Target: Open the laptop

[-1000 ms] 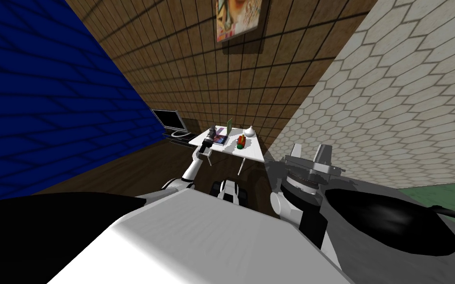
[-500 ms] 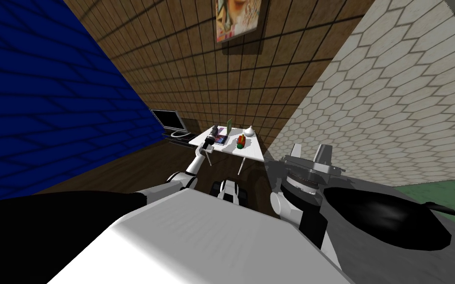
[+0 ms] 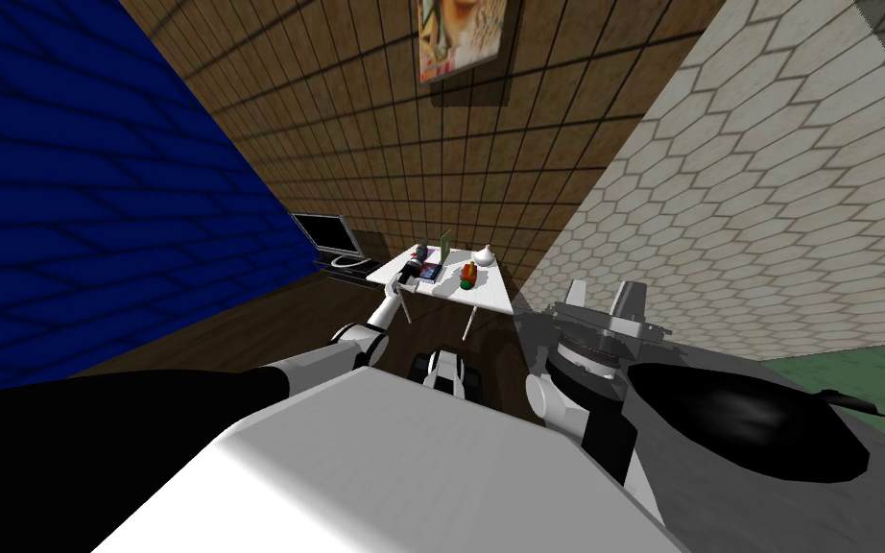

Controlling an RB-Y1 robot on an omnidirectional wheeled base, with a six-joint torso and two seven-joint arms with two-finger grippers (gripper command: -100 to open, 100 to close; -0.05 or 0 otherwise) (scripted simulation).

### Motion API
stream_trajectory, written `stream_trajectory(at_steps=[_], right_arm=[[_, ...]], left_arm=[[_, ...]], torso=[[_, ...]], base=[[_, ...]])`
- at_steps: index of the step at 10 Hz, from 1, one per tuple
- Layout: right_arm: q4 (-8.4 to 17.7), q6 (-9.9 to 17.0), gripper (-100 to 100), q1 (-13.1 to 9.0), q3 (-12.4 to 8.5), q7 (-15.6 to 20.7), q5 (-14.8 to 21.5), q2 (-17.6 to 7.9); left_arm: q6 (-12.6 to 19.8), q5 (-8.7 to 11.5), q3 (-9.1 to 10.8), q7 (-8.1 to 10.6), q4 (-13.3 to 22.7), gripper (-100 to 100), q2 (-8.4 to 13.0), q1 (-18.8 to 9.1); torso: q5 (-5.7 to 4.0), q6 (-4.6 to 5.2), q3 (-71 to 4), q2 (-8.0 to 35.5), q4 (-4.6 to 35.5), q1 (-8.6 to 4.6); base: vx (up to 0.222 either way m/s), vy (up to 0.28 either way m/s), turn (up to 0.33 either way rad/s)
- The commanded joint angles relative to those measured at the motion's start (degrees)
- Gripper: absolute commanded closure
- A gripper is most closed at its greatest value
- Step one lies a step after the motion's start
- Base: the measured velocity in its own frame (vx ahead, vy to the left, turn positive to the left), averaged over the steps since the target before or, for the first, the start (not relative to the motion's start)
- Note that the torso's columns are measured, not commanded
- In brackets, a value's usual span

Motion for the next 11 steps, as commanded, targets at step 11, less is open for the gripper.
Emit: stream_trajectory(at_steps=[11], right_arm=[[0.0,0.0,0,0.0,0.0,0.0,0.0,0.0]], left_arm=[[5.22,-1.28,-2.71,-0.02,18.53,-100,2.06,-13.17]], torso=[[0.0,0.01,-0.01,0.0,0.0,0.0]], base=[[0.018,-0.013,-0.002]])
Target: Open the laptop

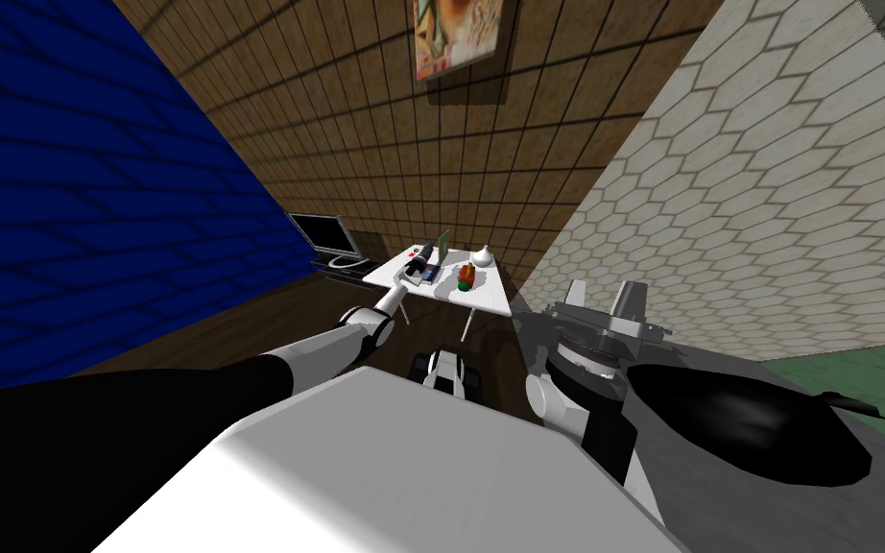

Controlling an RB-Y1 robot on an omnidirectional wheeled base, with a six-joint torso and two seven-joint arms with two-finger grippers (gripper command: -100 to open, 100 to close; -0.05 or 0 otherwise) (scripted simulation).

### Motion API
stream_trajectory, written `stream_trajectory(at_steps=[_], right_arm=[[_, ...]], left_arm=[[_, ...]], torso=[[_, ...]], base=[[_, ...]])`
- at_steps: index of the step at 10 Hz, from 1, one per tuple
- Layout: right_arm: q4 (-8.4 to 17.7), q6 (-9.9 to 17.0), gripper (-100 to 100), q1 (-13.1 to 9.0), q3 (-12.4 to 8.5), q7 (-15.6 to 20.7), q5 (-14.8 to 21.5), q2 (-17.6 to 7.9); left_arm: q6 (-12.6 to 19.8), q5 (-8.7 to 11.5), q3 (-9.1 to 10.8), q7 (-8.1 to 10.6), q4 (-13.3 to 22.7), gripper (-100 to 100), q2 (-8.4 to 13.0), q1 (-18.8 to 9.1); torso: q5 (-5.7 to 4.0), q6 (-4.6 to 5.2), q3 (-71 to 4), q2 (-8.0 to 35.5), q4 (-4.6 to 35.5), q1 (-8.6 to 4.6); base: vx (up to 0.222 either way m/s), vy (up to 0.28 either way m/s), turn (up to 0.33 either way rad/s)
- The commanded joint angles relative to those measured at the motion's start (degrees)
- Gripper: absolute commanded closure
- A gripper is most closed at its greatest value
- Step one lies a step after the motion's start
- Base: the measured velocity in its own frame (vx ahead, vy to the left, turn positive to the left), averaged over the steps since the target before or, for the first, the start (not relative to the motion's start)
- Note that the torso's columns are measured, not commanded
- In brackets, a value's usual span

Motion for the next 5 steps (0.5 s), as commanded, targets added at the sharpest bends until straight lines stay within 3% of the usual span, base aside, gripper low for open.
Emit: stream_trajectory(at_steps=[1,5], right_arm=[[0.0,0.0,0,0.0,0.0,0.0,0.0,0.0],[0.0,0.0,0,0.0,0.0,0.0,0.0,0.0]], left_arm=[[0.93,-0.13,-0.6,0.02,3.43,-100,0.39,-2.22],[3.09,-0.35,-2.18,0.08,10.02,-100,1.36,-7.17]], torso=[[-0.01,0.01,0.0,-0.01,0.01,-0.02],[0.0,0.0,0.0,-0.01,0.01,0.0]], base=[[0.027,-0.022,-0.001],[0.034,-0.024,0.003]])
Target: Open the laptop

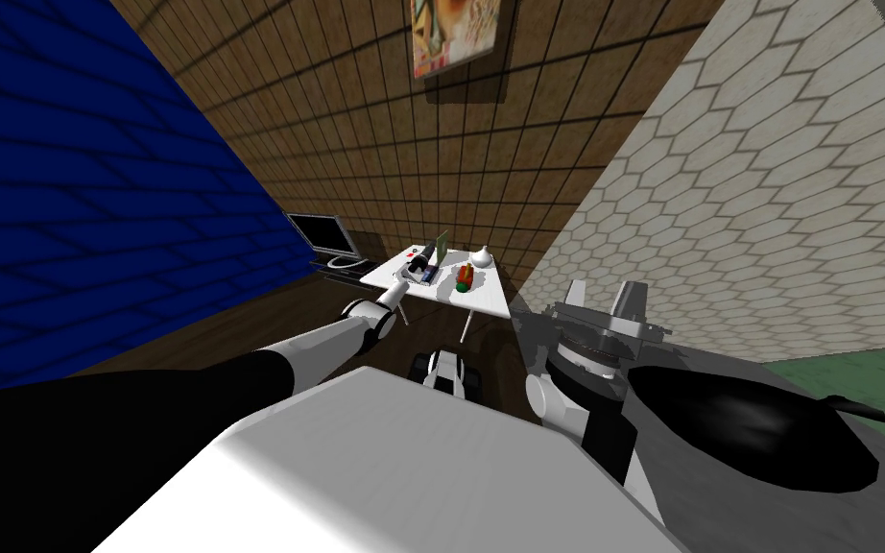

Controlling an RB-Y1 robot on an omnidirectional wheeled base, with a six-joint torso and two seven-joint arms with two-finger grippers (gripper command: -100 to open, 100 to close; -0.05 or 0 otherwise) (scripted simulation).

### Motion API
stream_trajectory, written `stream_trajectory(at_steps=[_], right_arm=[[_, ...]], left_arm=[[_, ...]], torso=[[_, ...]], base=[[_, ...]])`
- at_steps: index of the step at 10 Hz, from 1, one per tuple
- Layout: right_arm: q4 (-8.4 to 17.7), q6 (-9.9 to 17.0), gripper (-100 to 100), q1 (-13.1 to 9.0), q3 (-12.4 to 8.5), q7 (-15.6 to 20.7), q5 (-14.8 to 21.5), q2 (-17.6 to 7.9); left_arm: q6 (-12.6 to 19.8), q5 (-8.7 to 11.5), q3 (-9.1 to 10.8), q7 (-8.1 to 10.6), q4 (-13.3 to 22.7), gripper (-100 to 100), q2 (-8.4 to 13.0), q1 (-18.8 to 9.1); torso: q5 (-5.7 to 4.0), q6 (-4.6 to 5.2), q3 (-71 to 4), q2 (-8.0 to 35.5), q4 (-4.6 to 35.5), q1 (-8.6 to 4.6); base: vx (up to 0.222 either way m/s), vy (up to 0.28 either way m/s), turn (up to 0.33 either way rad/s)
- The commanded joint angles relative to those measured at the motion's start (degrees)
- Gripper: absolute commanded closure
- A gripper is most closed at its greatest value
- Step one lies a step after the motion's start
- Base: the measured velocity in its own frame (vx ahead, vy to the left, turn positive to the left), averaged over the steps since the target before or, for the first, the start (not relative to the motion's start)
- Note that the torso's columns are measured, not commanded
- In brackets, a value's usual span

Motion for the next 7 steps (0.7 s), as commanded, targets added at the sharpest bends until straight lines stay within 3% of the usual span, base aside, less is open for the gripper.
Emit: stream_trajectory(at_steps=[1,7], right_arm=[[0.0,0.0,0,0.0,0.0,0.0,0.0,0.0],[0.0,0.0,0,0.0,0.0,0.0,0.0,0.0]], left_arm=[[1.06,-0.11,-0.76,0.02,3.69,-100,0.44,-2.3],[3.26,-0.32,-2.49,0.08,11.38,-100,1.67,-7.65]], torso=[[-0.01,0.01,-0.03,-0.04,-0.01,-0.03],[0.0,0.0,0.0,0.01,-0.01,0.01]], base=[[0.037,-0.028,0.001],[0.026,-0.019,0.002]])
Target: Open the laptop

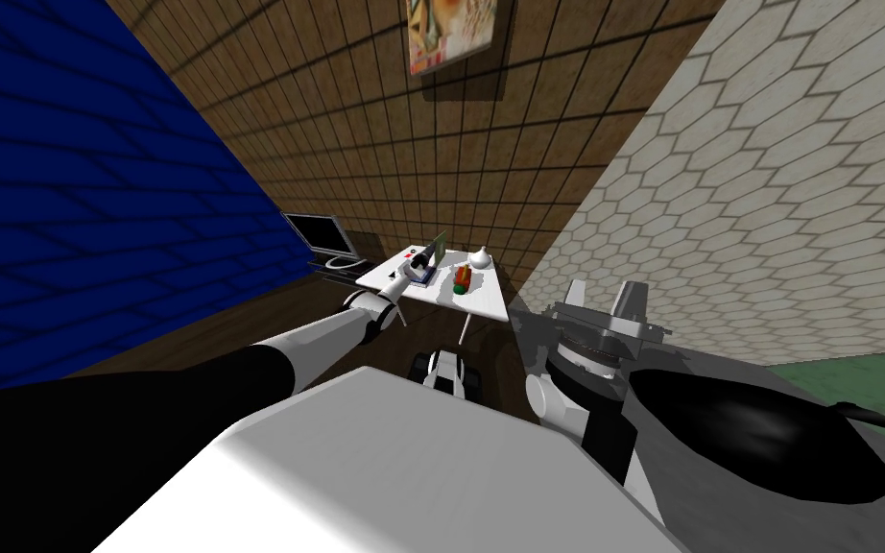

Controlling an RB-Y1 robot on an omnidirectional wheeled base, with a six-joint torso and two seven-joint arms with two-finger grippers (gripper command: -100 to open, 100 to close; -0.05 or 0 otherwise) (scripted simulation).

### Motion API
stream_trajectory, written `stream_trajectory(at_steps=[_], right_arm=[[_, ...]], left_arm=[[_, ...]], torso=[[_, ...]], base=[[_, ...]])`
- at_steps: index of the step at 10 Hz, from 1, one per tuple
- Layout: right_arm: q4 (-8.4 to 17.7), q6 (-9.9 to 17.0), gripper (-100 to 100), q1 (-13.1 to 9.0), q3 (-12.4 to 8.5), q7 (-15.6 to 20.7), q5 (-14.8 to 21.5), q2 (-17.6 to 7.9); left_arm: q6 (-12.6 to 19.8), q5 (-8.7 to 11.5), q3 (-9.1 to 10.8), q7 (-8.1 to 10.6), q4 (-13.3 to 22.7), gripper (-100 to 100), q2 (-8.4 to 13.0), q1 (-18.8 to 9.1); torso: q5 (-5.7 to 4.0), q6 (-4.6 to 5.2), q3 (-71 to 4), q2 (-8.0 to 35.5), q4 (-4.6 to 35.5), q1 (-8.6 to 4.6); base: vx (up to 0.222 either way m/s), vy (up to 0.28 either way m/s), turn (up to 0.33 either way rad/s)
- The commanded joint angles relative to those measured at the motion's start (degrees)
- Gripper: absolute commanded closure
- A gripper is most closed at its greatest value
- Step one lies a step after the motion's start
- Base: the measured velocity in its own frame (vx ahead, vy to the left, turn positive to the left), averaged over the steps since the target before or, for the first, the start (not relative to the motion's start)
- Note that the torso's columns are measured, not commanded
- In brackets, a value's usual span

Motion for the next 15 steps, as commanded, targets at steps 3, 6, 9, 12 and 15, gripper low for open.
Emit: stream_trajectory(at_steps=[3,6,9,12,15], right_arm=[[0.0,0.0,0,0.0,0.0,0.0,0.0,0.0],[0.0,0.0,0,0.0,0.0,0.0,0.0,0.0],[0.0,0.0,0,0.0,0.0,0.0,0.0,0.0],[0.0,0.0,0,-0.01,-0.01,0.0,0.0,-0.01],[0.0,0.0,0,-0.01,-0.01,0.0,0.0,-0.01]], left_arm=[[1.35,-0.21,-1.25,0.03,6.26,-100,1.03,-4.5],[1.75,-0.27,-1.53,0.02,7.32,-100,1.2,-5.42],[4.37,-2.92,-0.65,2.89,4.57,100,0.91,-3.28],[6.85,-5.58,0.25,6.97,0.48,100,0.57,-1.14],[9.33,-8.24,1.15,11.15,-2.58,100,0.23,1.0]], torso=[[0.0,0.0,0.0,0.0,0.01,0.01],[0.01,0.0,0.03,0.04,0.02,0.02],[-0.01,0.04,0.03,0.04,0.05,0.0],[0.13,-0.28,-0.06,-0.1,-0.12,0.34],[0.05,-0.03,-0.08,-0.12,-0.07,0.12]], base=[[0.028,-0.017,0.001],[0.013,-0.008,-0.001],[-0.001,0.029,-0.074],[-0.005,0.106,-0.169],[0.007,0.064,-0.09]])
